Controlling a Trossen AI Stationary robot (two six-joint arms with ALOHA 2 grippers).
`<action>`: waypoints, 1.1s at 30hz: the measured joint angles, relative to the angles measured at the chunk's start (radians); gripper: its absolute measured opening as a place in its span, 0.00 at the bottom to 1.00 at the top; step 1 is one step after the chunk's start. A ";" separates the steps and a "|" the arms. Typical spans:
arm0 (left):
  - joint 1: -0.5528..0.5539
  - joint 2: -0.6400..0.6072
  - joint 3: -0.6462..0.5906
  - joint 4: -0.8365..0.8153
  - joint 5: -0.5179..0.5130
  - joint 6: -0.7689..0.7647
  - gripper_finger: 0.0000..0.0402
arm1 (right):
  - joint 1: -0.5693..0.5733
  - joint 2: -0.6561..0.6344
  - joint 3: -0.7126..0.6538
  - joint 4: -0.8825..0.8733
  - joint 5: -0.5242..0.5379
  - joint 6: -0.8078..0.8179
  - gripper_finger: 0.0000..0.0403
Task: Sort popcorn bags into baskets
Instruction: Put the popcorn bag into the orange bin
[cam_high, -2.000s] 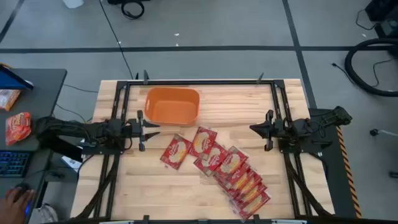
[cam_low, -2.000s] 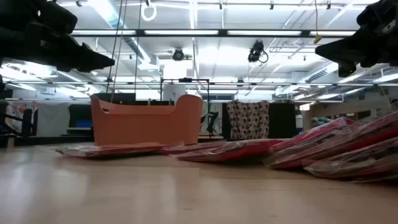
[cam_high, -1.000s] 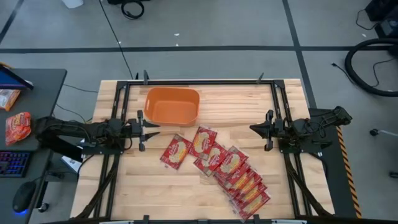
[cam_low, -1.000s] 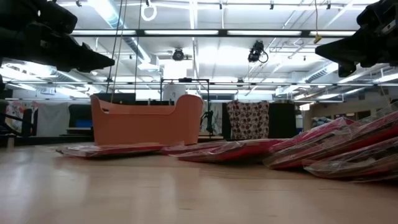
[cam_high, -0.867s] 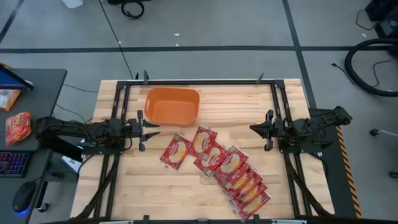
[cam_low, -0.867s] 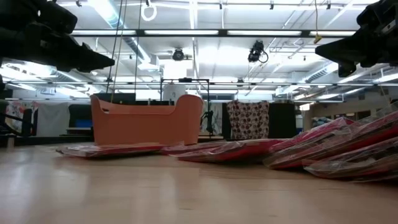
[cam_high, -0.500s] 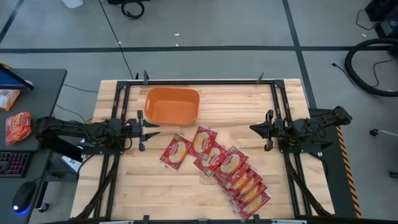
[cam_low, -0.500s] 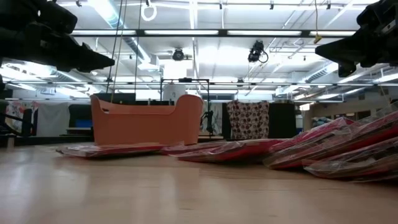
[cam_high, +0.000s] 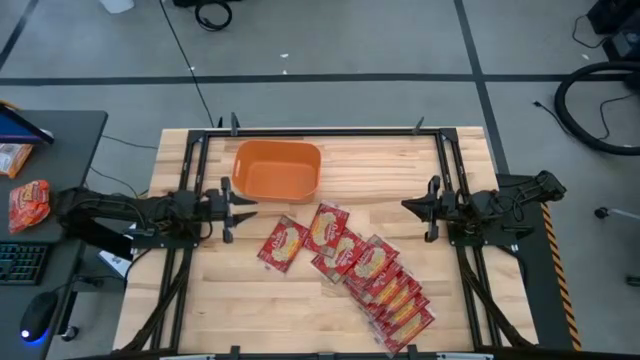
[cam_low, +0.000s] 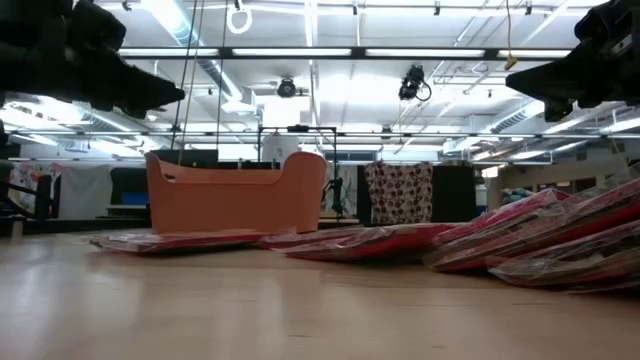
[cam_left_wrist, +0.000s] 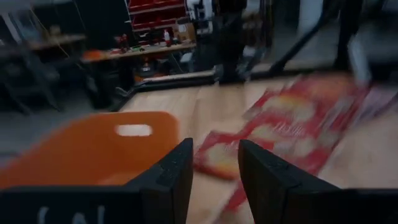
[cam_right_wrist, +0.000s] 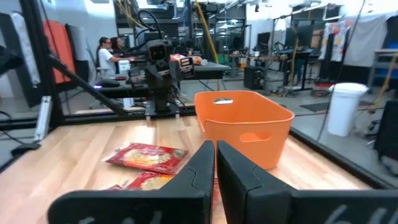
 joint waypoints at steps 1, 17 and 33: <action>0.000 0.000 0.000 0.007 0.017 -0.090 0.33 | 0.000 0.000 0.000 0.027 0.024 -0.021 0.06; 0.002 0.000 0.000 0.145 -0.010 -0.328 0.33 | 0.000 0.000 0.000 0.643 0.035 0.180 0.06; 0.002 0.029 0.000 0.258 0.013 -0.404 0.33 | -0.024 0.078 0.008 0.515 0.222 0.147 0.06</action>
